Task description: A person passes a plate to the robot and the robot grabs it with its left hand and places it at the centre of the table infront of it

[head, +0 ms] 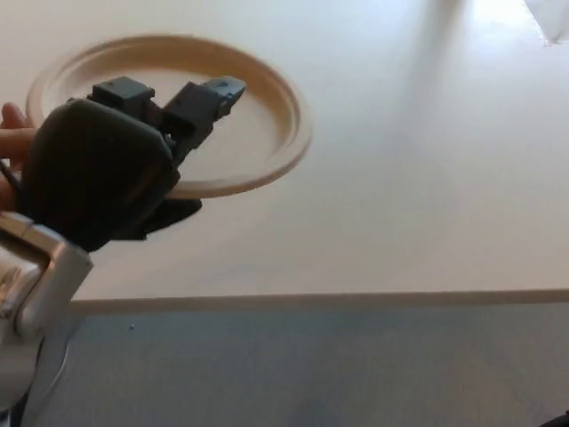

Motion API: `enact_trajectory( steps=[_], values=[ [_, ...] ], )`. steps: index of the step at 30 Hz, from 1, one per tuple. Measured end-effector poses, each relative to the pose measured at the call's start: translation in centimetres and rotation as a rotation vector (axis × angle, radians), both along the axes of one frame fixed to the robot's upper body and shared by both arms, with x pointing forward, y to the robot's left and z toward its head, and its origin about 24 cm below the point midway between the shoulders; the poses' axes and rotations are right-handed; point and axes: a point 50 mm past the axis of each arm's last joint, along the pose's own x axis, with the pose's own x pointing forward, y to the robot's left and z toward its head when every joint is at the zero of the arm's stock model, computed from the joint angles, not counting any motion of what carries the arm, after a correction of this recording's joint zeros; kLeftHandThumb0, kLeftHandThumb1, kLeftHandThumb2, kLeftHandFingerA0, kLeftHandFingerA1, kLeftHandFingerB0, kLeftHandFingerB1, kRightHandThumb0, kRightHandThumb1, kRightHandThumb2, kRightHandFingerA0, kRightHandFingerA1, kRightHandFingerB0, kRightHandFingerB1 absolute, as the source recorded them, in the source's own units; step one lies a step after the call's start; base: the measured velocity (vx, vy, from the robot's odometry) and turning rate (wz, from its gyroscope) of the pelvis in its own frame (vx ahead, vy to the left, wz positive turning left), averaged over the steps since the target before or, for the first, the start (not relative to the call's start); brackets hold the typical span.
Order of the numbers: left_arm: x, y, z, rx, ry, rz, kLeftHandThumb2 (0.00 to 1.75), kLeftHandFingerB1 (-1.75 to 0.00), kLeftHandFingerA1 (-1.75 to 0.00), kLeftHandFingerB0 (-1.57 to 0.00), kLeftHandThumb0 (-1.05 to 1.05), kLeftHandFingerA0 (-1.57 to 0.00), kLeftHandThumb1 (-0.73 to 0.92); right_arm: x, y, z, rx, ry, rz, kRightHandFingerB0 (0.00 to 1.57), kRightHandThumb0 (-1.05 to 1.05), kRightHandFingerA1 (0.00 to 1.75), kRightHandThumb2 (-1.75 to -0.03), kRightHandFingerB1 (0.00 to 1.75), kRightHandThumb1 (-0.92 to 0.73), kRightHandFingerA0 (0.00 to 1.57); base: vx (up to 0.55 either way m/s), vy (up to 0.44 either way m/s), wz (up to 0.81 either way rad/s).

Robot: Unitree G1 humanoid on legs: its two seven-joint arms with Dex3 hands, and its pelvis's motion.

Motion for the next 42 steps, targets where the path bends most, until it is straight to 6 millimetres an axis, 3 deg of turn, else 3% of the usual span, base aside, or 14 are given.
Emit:
enact_trajectory(
  steps=[3,6,11,13,14,15,16,23,24,30,32,35,37,42],
  values=[
    [1.0,0.3,-0.1,-0.007,-0.006,0.027,0.62,-0.39,-1.48,-0.59,-0.16,-0.99,0.68,0.0,0.0,0.0,0.002,0.0,-0.004,0.52,-0.55,0.75,-0.59,0.53,-0.68,0.71,0.0,0.0,0.0],
    [1.6,0.4,-0.2,-0.012,-0.001,0.042,0.58,-0.6,-1.54,-0.95,-0.23,-0.92,0.62,0.1,0.0,0.0,0.002,-0.002,-0.003,0.5,-0.53,0.72,-0.59,0.53,-0.69,0.71,0.0,0.0,0.0],
    [1.9,0.5,-0.6,-0.01,-0.009,0.059,0.57,-0.72,-1.6,-0.93,-0.28,-0.91,0.58,0.1,0.0,0.1,0.0,-0.001,0.004,0.5,-0.53,0.72,-0.6,0.52,-0.7,0.71,0.0,0.0,0.0],
    [1.9,0.5,-0.7,-0.008,-0.027,0.067,0.58,-1.23,-1.73,-0.76,-0.26,-0.84,0.63,0.1,0.0,0.1,0.0,0.0,0.005,0.51,-0.53,0.73,-0.6,0.52,-0.7,0.71,0.0,0.0,0.0],
    [1.9,0.5,-0.7,-0.006,-0.042,0.071,0.58,-1.23,-1.73,-0.76,-0.26,-0.84,0.63,0.1,0.0,0.1,0.0,0.0,0.005,0.51,-0.53,0.73,-0.6,0.52,-0.7,0.71,0.0,0.0,0.0],
    [1.9,0.4,-0.7,-0.005,-0.052,0.072,0.85,-1.16,-1.4,-0.73,-0.3,-1.16,0.52,0.1,0.0,0.1,0.0,0.0,0.005,0.52,-0.52,0.71,-0.6,0.52,-0.7,0.7,0.0,0.0,0.0],
    [1.8,0.4,-0.8,-0.006,-0.063,0.073,0.59,-1.35,-1.74,-0.64,-0.25,-0.83,0.67,0.1,0.0,0.1,0.0,0.0,0.004,0.52,-0.53,0.71,-0.6,0.53,-0.7,0.7,0.0,0.0,0.0],
    [1.6,0.4,-1.0,-0.011,-0.123,0.076,0.61,-1.2,-1.71,-0.69,-0.28,-0.82,0.7,0.1,0.0,0.1,0.002,-0.001,0.0,0.53,-0.56,0.73,-0.61,0.54,-0.71,0.72,0.0,0.0,0.0],
    [1.6,0.3,-1.0,-0.013,-0.13,0.074,0.6,-0.76,-1.63,-0.87,-0.28,-0.89,0.68,0.1,0.0,0.1,0.002,-0.001,0.001,0.53,-0.54,0.73,-0.6,0.54,-0.71,0.72,0.0,0.0,0.0],
    [1.4,0.2,-0.9,-0.029,-0.168,0.061,0.64,-1.07,-1.6,-0.82,-0.35,-0.95,0.55,0.1,0.0,0.1,0.002,-0.001,0.0,0.54,-0.56,0.75,-0.6,0.54,-0.7,0.76,0.0,0.0,0.0],
    [1.4,0.0,-1.0,-0.033,-0.181,0.051,0.6,-0.86,-1.62,-0.85,-0.21,-0.87,0.59,0.1,0.0,0.1,0.002,-0.001,-0.001,0.52,-0.57,0.73,-0.61,0.53,-0.71,0.74,0.0,0.0,0.0],
    [1.5,-0.3,-1.0,-0.041,-0.201,0.028,0.6,-0.92,-1.59,-0.85,-0.22,-0.86,0.59,0.1,0.0,0.1,0.002,0.0,-0.001,0.51,-0.57,0.74,-0.61,0.53,-0.71,0.75,0.0,0.0,0.0],
    [1.8,-0.6,-1.0,-0.044,-0.216,0.011,0.58,-0.67,-1.56,-0.95,-0.24,-0.92,0.61,0.1,0.0,0.1,0.003,0.0,0.0,0.53,-0.57,0.75,-0.61,0.53,-0.71,0.75,0.0,0.0,0.0],
    [2.8,-1.9,-1.7,-0.051,-0.214,-0.032,0.59,-0.61,-1.56,-0.92,-0.21,-0.91,0.56,0.2,0.0,0.1,0.004,0.001,0.001,0.52,-0.57,0.73,-0.6,0.52,-0.7,0.76,0.0,0.0,0.0]
  ],
)
